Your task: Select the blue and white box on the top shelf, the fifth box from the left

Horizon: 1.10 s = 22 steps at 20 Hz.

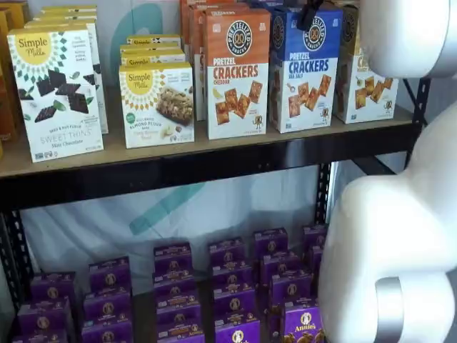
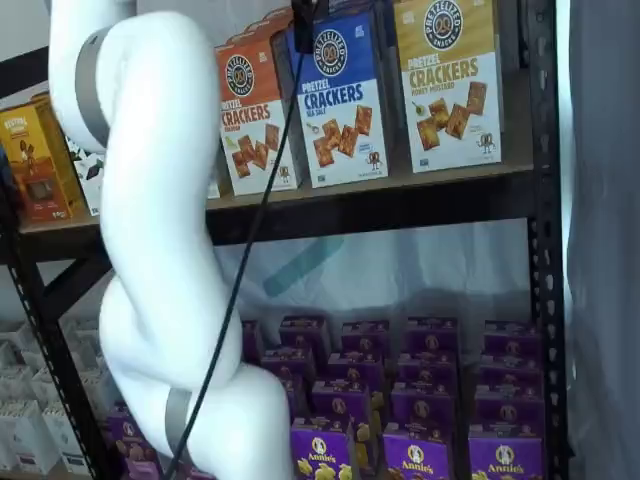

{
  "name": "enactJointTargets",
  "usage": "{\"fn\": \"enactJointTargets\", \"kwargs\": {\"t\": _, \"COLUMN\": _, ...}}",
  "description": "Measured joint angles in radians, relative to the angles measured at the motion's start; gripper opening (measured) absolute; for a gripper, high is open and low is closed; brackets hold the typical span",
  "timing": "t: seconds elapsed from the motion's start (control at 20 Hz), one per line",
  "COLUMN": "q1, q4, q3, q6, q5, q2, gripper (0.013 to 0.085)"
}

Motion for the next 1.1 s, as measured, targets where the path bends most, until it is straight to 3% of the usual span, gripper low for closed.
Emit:
{"fn": "enactJointTargets", "kwargs": {"t": 0.25, "q1": 0.008, "q4": -0.037, "q3": -0.078, "q6": 0.003, "q5": 0.088, "q2": 0.053, "gripper": 0.0850}}
{"fn": "enactJointTargets", "kwargs": {"t": 0.7, "q1": 0.040, "q4": -0.113, "q3": -0.079, "q6": 0.003, "q5": 0.073, "q2": 0.057, "gripper": 0.0850}}
{"fn": "enactJointTargets", "kwargs": {"t": 1.1, "q1": 0.051, "q4": -0.159, "q3": -0.165, "q6": 0.002, "q5": 0.153, "q2": 0.111, "gripper": 0.0850}}
